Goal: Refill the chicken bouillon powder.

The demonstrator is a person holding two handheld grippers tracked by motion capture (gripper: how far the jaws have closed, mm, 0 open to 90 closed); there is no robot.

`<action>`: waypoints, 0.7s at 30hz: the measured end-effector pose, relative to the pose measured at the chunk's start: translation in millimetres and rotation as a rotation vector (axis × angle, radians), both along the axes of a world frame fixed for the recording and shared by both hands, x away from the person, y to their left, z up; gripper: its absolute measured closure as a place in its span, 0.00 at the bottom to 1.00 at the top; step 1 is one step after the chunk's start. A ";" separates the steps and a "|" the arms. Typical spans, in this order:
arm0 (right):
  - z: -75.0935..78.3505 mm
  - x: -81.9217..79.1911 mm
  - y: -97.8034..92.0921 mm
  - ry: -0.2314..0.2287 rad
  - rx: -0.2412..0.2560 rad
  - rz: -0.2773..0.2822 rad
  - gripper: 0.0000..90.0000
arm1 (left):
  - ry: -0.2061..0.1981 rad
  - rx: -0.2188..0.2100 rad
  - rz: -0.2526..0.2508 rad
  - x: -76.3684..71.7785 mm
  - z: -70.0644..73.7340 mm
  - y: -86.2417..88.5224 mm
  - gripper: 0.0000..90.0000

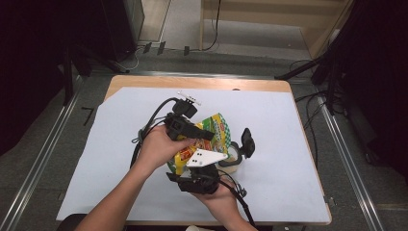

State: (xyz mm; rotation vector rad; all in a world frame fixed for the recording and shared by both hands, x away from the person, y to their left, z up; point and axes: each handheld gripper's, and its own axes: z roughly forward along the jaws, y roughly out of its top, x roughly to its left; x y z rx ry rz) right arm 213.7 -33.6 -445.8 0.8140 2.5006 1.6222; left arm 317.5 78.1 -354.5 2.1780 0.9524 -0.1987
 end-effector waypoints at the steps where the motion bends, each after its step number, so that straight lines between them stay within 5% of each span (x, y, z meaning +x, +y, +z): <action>1: 0.2 1.0 -1.0 0.010 0.012 0.000 0.66 | -0.009 0.005 -0.004 -0.3 0.9 -0.1 0.80; 14: -3.1 3.3 -5.9 0.030 0.041 -0.029 0.66 | -0.023 0.031 -0.019 -1.5 1.0 -9.3 0.80; 21: -9.1 0.9 -9.4 0.040 0.030 -0.050 0.66 | 0.001 0.054 -0.059 0.4 -5.3 -19.0 0.85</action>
